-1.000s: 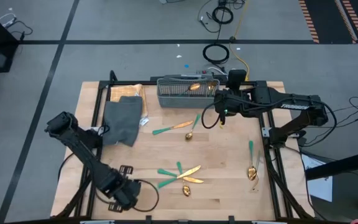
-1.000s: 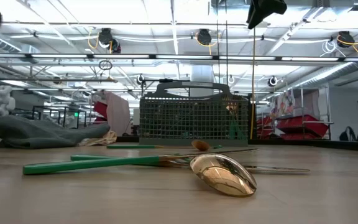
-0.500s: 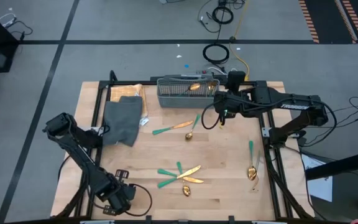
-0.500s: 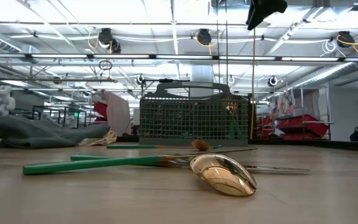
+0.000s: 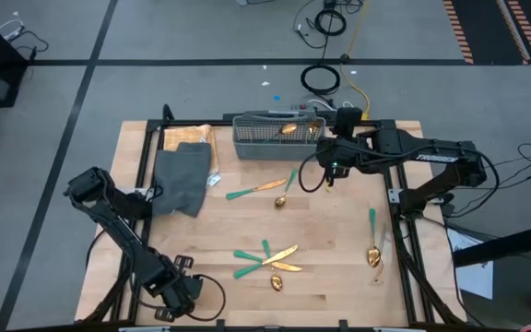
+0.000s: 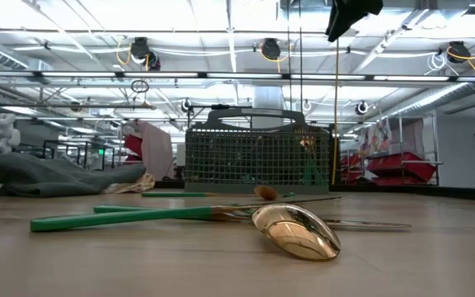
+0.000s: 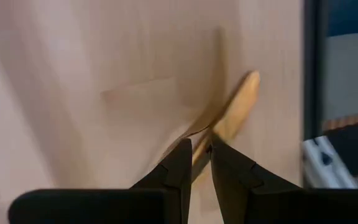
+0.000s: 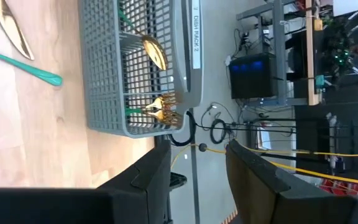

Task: Sort silverware
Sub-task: Put the green fork into the gray silverware basket

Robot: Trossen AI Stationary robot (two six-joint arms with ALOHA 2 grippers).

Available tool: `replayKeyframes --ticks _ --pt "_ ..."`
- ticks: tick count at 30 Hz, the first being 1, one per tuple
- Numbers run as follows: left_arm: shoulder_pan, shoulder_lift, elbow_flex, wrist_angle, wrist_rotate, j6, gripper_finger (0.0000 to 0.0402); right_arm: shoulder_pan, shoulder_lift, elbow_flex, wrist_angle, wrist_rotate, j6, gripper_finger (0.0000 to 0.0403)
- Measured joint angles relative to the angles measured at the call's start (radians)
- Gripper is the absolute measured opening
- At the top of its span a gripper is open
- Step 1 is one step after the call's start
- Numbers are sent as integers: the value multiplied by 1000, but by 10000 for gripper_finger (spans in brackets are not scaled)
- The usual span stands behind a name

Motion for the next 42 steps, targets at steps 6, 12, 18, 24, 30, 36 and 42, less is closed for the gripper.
replayKeyframes --ticks 6,12,18,24,30,36,42 --pt "0 0 -11 12 -35 23 64 0 0 0 0 0 0 144" --pt "1 0 -11 10 -63 51 64 0 0 0 0 -2 3 144" --pt "1 0 -8 -3 -164 56 64 0 0 0 0 -55 4 144" --pt "4 0 -5 -5 -171 48 64 0 0 0 1 -54 4 144" --pt "16 0 -5 -6 -172 46 64 0 0 0 1 -55 4 144" --pt "26 0 -6 -16 -176 -3 64 0 0 0 1 -55 11 144" --pt "49 0 -6 -10 -99 -33 64 0 0 0 0 -55 12 144"
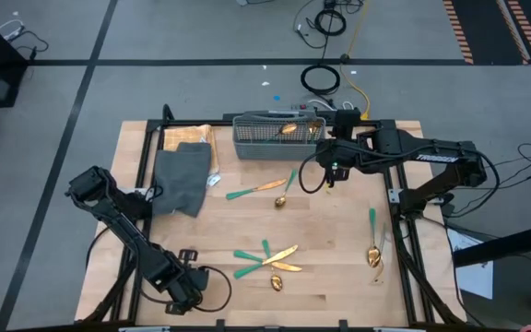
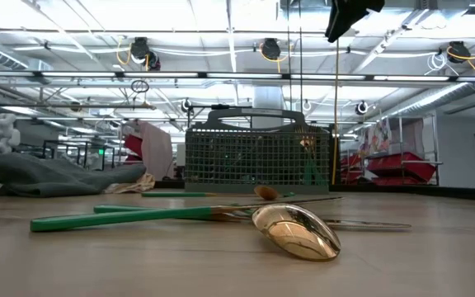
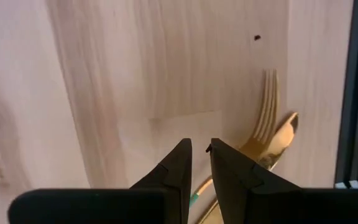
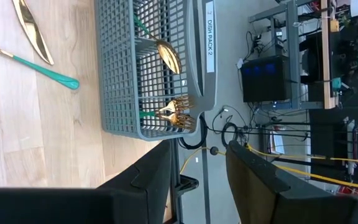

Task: Sort silverware
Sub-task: Put the green fork into the gray silverware basket

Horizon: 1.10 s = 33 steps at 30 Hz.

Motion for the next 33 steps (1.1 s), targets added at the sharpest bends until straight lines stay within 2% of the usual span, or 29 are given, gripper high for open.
replayKeyframes --ticks 7,11,17,21,28,33 --pt "-2 0 -1 59 40 0 64 0 0 0 0 -4 3 144" --pt "-2 0 -1 72 53 0 64 0 0 0 1 -52 3 144" --pt "-8 0 -1 -7 108 4 71 0 0 0 2 -53 31 144" --pt "6 0 -1 -67 124 8 109 0 0 0 2 -65 33 144" --pt "24 0 -1 -66 64 37 194 0 0 0 3 -76 59 144" --pt "0 0 1 -42 83 7 226 0 0 0 2 -76 58 144"
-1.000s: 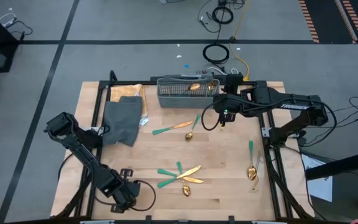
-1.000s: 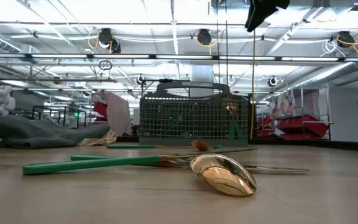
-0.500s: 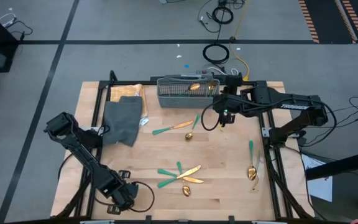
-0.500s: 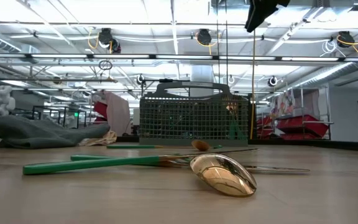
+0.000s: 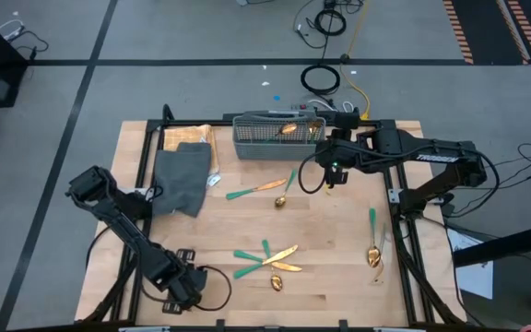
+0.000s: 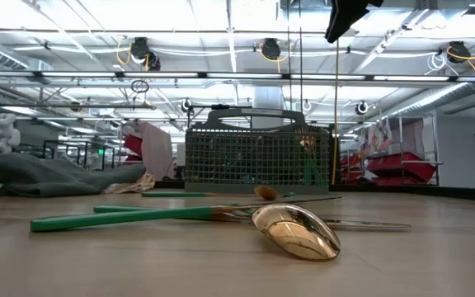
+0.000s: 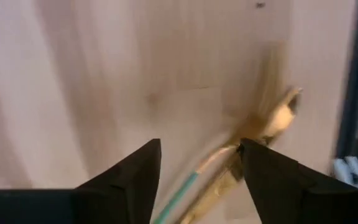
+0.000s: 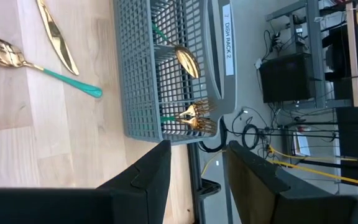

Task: Sort silverware
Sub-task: Put the green fork into the gray silverware basket

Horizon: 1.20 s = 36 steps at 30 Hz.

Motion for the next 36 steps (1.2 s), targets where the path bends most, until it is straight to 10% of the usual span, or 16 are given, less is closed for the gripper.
replayKeyframes --ticks 30,36 --pt "-86 -2 -135 237 -138 29 228 0 0 0 0 -24 25 144" --pt "-87 -4 -151 247 -182 110 141 0 0 0 -11 -24 61 144"
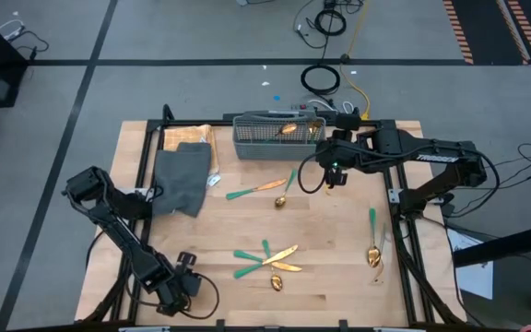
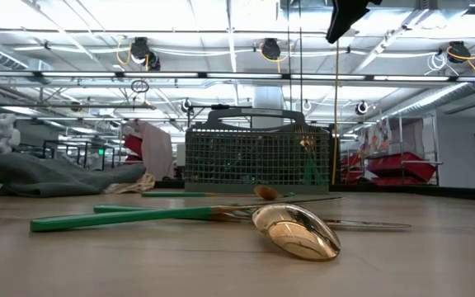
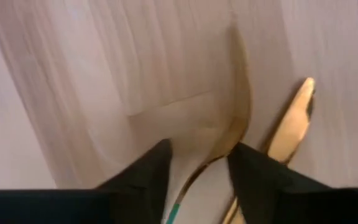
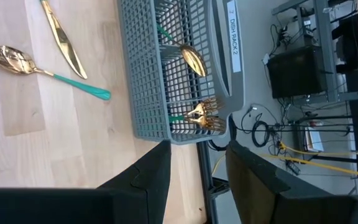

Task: Sort silverware
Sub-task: Put the green fork into the gray silverware basket

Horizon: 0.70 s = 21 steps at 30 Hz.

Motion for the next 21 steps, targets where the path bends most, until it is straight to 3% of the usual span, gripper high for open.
replayKeyframes --ticks 5,11,21 --pt "11 2 -1 5 -32 59 21 0 0 0 -5 0 11 144" --pt "49 -4 -1 0 -63 41 7 0 0 0 -6 6 11 144" --pt "152 -67 -2 -76 -433 97 4 -2 0 0 -8 85 58 144"
